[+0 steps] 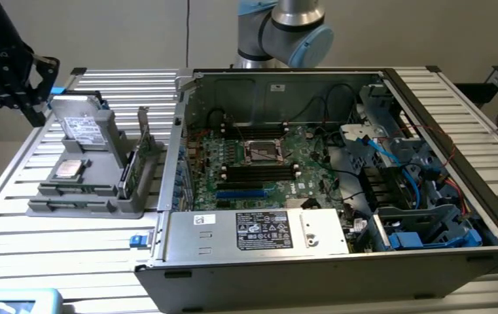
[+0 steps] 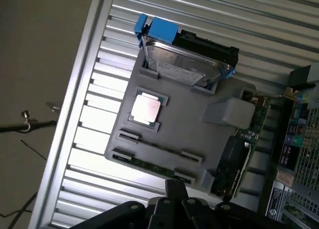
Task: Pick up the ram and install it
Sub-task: 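Pick up the ram and move it above insertion slot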
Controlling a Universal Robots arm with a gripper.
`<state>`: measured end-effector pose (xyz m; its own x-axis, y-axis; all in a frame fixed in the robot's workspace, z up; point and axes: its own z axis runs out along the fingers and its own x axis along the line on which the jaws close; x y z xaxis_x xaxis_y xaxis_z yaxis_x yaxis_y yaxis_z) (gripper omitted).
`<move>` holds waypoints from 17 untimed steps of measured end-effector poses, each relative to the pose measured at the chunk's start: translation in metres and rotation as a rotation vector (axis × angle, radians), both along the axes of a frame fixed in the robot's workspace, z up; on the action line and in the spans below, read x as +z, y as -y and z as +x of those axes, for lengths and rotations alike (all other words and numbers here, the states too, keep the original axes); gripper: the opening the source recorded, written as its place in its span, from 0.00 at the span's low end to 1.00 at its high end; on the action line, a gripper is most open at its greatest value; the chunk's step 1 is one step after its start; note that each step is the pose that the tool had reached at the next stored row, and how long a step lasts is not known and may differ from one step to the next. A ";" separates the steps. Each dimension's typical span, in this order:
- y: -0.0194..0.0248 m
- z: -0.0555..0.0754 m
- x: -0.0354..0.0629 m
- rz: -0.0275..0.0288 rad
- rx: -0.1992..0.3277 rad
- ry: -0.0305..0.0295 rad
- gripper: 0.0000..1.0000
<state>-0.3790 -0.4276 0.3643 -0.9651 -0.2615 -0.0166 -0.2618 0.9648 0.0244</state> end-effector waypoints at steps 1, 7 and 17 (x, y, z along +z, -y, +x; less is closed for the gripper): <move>0.0000 0.000 0.0000 0.0000 0.018 0.0000 0.11; 0.0000 0.000 -0.0001 0.0000 0.127 0.0000 0.11; 0.0000 0.000 -0.0003 0.0000 0.310 0.0000 0.11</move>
